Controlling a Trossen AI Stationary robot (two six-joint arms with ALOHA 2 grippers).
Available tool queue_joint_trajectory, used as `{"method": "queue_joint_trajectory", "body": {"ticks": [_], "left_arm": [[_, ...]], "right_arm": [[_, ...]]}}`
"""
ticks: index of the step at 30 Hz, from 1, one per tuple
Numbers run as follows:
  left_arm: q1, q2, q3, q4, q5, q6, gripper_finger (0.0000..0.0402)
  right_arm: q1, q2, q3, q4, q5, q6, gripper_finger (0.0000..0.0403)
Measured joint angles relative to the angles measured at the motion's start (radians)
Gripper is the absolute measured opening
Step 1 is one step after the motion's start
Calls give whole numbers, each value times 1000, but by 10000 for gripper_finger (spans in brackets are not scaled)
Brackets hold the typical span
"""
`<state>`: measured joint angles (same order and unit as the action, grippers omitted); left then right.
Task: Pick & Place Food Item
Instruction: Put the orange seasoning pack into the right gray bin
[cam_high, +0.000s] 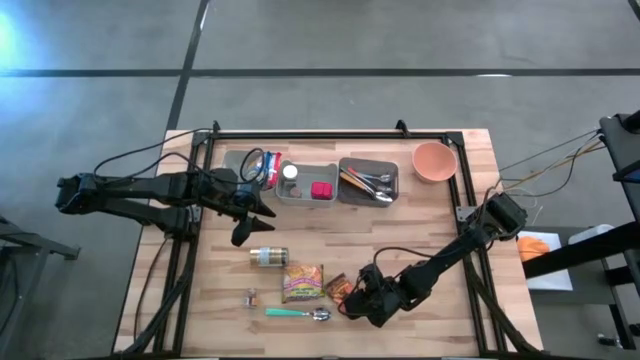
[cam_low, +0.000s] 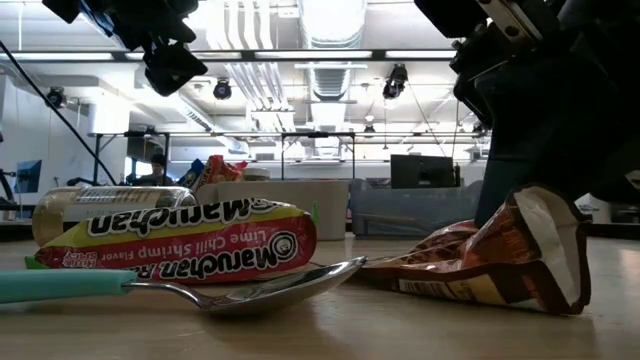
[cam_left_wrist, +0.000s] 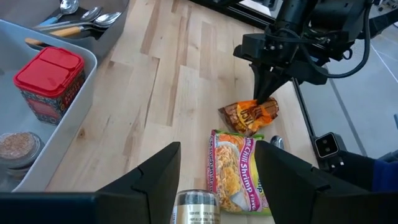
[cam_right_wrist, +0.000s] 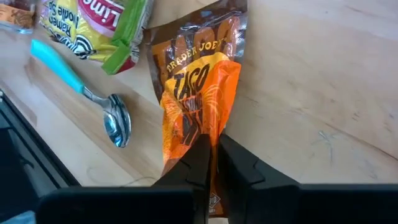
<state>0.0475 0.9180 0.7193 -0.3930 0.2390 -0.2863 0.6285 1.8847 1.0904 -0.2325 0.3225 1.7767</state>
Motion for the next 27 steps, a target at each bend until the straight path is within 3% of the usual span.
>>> {"method": "queue_joint_trajectory", "body": {"ticks": [16,27], "left_arm": [[0,0,0,-6,0,0,210],[0,0,0,-9,-1,1,209]], "right_arm": [[0,0,-2,2,-5,-27,16],[0,0,-3,5,-17,-55,176]]}}
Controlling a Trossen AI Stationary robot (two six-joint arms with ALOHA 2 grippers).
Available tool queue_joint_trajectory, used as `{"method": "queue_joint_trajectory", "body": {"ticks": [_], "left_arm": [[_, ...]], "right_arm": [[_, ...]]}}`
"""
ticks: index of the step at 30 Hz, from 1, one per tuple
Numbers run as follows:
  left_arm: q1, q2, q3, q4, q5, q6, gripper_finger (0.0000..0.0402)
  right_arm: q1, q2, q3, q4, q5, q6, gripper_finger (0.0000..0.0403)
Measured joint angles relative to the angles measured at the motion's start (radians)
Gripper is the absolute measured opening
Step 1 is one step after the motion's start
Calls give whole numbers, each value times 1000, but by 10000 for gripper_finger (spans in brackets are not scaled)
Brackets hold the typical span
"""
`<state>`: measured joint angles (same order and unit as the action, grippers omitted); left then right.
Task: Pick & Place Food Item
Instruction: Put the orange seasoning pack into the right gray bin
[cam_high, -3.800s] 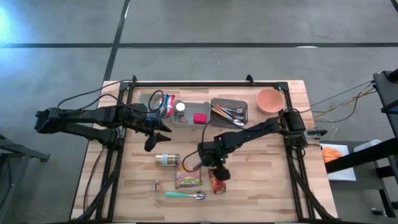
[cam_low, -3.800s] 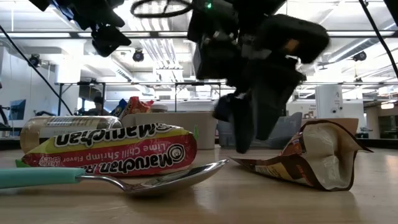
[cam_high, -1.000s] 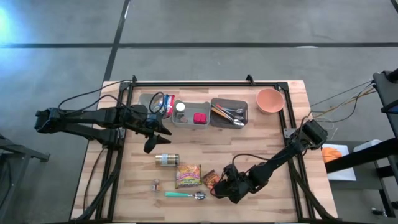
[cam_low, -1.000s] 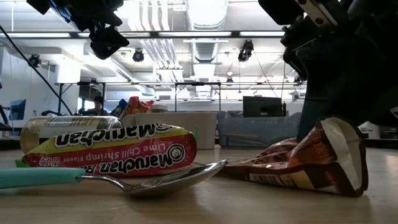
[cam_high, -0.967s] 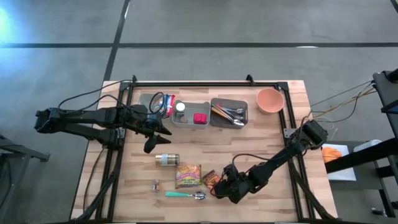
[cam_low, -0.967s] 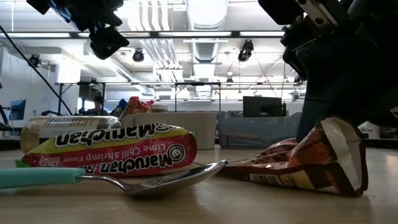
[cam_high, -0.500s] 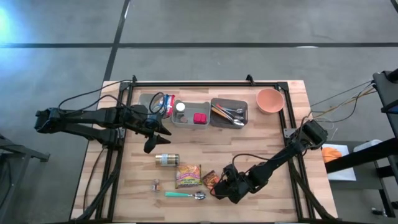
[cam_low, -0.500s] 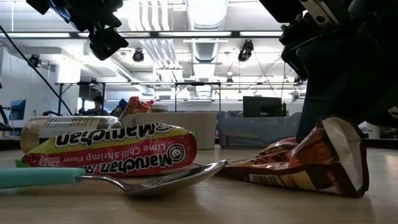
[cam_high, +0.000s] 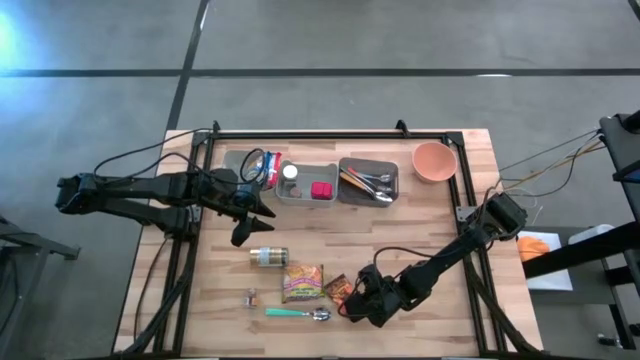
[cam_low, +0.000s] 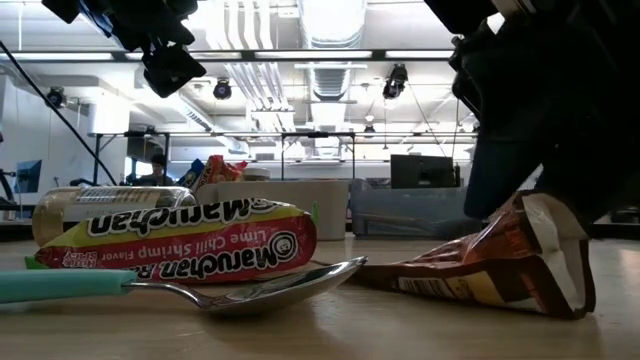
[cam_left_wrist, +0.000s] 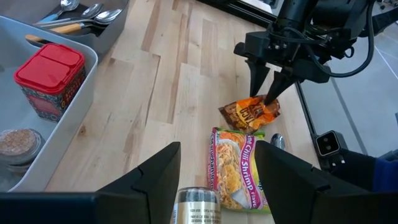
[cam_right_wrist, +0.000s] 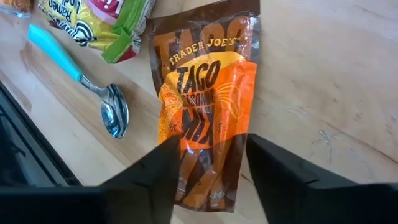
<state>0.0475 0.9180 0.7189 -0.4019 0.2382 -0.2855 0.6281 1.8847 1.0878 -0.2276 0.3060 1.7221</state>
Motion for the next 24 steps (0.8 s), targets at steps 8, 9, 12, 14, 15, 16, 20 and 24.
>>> {"method": "queue_joint_trajectory", "body": {"ticks": [8,9,12,14,15,16,20,24], "left_arm": [[0,0,0,-6,0,0,209],[0,0,0,-9,0,0,209],[0,0,0,-11,-1,0,209],[0,0,0,-11,-1,0,209],[0,0,0,-11,-1,0,209],[0,0,0,-11,-1,0,209],[0,0,0,-12,-2,0,209],[0,1,0,-14,-3,0,209]], "right_arm": [[0,0,-4,1,0,29,220],[0,0,-5,1,0,29,220],[-2,0,-6,2,0,29,221],[-3,0,-7,2,0,29,221],[-3,0,-7,2,0,29,221],[-4,3,-7,4,0,29,221],[-11,55,4,61,-40,16,221],[-18,99,41,85,-42,5,221]]}}
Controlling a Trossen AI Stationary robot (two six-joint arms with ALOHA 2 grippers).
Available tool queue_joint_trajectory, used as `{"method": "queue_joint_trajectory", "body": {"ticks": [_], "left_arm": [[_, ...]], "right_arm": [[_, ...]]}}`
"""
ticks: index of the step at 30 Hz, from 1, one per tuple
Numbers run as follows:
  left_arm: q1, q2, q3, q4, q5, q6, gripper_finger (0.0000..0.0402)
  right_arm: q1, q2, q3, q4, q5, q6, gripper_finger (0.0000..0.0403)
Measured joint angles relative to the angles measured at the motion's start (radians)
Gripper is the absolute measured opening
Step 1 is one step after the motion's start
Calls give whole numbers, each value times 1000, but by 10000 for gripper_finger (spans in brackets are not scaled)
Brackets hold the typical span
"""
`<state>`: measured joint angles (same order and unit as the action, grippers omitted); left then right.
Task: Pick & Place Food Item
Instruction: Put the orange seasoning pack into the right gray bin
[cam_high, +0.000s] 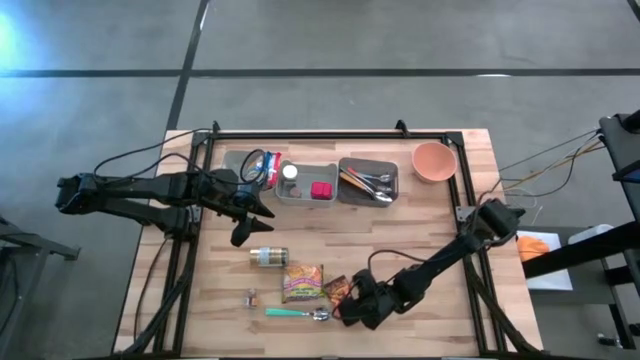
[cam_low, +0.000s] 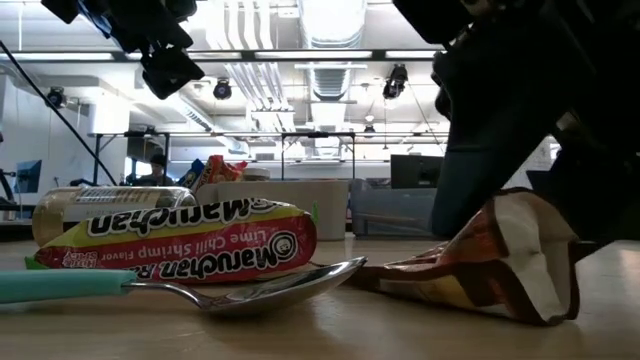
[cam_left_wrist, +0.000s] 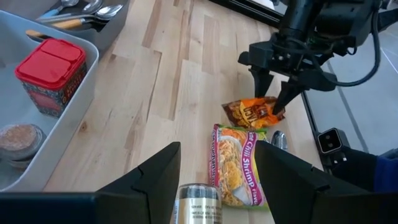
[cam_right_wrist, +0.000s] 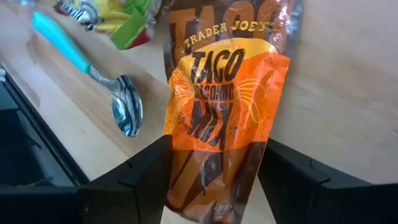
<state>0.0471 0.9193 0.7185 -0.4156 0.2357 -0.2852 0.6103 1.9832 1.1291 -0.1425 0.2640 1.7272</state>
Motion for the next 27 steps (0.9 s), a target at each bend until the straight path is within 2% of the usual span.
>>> {"method": "queue_joint_trajectory", "body": {"ticks": [4,15,23,27], "left_arm": [[0,1,0,-6,0,0,209],[-1,1,0,-6,0,0,209],[-1,4,0,6,1,-34,209],[-1,16,-4,37,1,-66,209]], "right_arm": [[-4,-2,16,-23,2,-31,200],[-5,-6,17,-28,9,-79,35],[-5,-29,14,-62,24,-140,32],[-5,-73,20,-193,39,-188,31]]}}
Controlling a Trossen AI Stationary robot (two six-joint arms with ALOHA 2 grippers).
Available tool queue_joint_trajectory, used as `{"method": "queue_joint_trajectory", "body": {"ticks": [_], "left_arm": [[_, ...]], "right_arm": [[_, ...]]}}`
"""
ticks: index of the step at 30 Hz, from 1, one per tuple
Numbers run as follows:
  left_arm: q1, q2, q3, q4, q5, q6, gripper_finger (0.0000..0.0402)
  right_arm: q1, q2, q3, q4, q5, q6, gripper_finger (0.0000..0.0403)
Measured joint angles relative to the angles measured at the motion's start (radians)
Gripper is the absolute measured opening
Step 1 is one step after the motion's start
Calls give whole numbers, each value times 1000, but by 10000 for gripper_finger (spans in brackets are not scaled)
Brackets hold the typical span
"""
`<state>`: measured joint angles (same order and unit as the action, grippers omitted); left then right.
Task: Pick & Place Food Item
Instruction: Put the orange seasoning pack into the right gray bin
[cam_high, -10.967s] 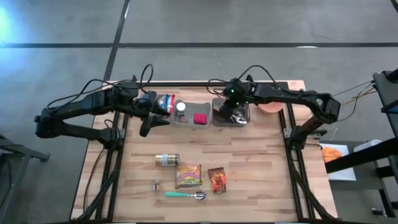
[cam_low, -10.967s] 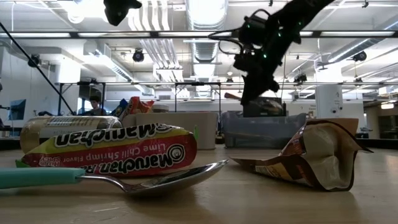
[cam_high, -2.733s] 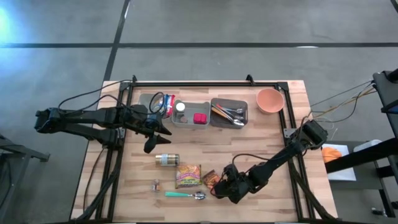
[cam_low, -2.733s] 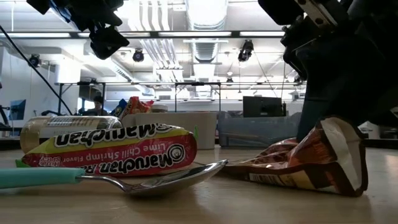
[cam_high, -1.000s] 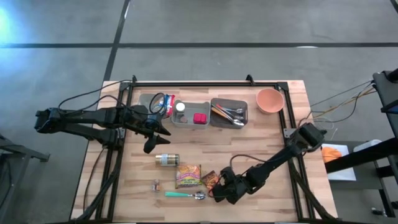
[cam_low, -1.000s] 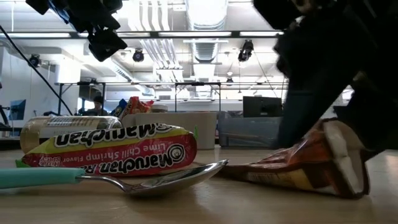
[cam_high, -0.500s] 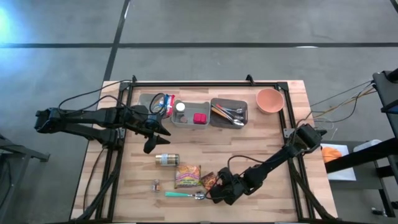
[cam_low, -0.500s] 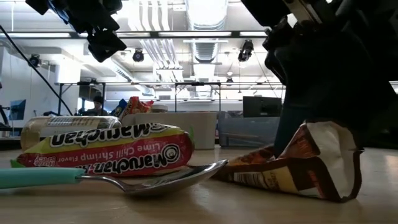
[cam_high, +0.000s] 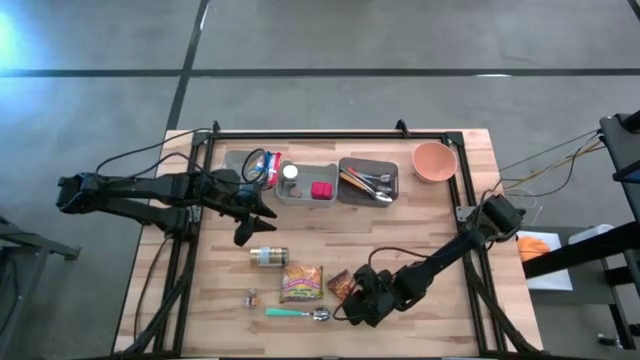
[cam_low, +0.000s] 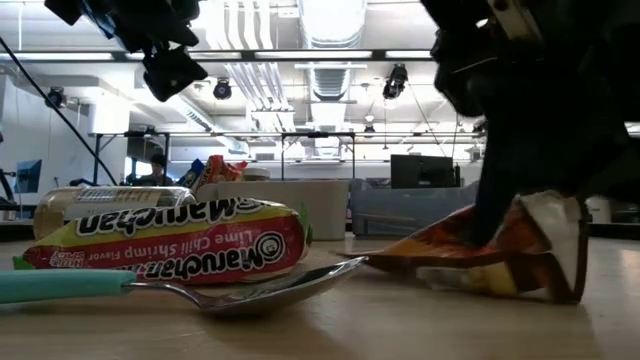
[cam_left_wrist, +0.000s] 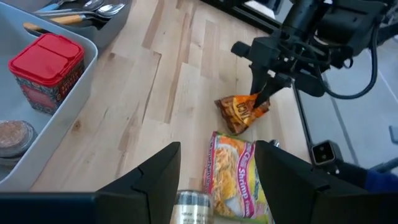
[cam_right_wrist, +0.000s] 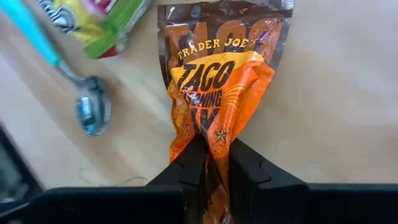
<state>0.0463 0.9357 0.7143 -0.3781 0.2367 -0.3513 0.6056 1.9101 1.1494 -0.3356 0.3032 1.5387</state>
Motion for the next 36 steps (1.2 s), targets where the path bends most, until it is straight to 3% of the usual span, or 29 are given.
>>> {"method": "queue_joint_trajectory", "body": {"ticks": [7,13,22,36], "left_arm": [[0,83,4,109,29,-52,209],[1,170,49,209,79,-90,210],[0,326,159,235,79,-143,210],[1,423,188,359,84,-235,210]], "right_arm": [[0,-100,62,-251,101,-166,30],[-10,-147,105,-294,202,-421,29],[-64,-178,132,-342,470,-736,29],[-128,-178,135,-269,533,-916,29]]}}
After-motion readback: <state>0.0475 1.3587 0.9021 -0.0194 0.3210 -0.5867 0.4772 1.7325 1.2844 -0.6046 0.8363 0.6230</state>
